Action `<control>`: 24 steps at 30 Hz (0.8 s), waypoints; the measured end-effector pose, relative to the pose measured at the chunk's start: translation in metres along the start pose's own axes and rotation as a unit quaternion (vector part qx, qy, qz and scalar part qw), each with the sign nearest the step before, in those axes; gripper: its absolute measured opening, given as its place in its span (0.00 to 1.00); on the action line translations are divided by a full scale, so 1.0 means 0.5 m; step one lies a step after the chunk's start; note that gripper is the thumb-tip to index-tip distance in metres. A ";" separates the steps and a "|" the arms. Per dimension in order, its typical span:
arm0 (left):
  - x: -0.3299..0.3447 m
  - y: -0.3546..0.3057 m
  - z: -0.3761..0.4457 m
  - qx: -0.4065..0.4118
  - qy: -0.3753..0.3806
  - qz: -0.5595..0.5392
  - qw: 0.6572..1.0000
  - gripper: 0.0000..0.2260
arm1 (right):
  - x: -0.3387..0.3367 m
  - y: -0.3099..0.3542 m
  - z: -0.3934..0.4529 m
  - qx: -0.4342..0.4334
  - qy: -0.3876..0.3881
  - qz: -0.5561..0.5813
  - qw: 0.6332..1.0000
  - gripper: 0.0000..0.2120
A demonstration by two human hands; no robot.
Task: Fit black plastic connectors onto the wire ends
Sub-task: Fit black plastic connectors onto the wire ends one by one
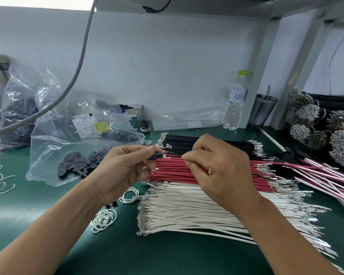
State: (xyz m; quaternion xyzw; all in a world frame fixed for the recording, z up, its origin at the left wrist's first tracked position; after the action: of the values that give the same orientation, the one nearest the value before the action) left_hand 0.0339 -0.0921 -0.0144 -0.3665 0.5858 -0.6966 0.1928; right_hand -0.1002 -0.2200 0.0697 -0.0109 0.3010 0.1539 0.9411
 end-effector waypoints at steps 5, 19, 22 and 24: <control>0.013 0.005 -0.003 -0.019 0.027 -0.024 0.999 0.08 | -0.011 -0.018 -0.003 0.031 -0.041 0.072 0.996 0.05; 0.002 0.006 -0.004 -0.048 0.018 0.011 0.999 0.14 | 0.026 -0.016 -0.003 0.024 0.057 0.047 0.997 0.03; 0.001 0.008 -0.005 -0.057 0.019 0.020 0.998 0.13 | 0.029 -0.004 -0.002 0.002 0.066 0.015 0.998 0.06; 0.000 0.010 -0.005 -0.061 0.017 0.019 0.998 0.13 | 0.027 -0.002 0.000 -0.004 0.067 0.002 0.998 0.09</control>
State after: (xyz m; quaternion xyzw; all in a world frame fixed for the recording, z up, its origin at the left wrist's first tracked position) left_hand 0.0312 -0.0916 -0.0193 -0.3542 0.6372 -0.6622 0.1732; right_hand -0.0894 -0.2171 0.0620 -0.0243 0.3623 0.1565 0.9185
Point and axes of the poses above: each hand's wrist, its own z-axis towards the middle knuckle, its own x-axis out of the palm, y = z × x, the point moved 10 cm from there along z, towards the middle knuckle, and after that the axes turned 1 degree about y, right-handed, at the moved point
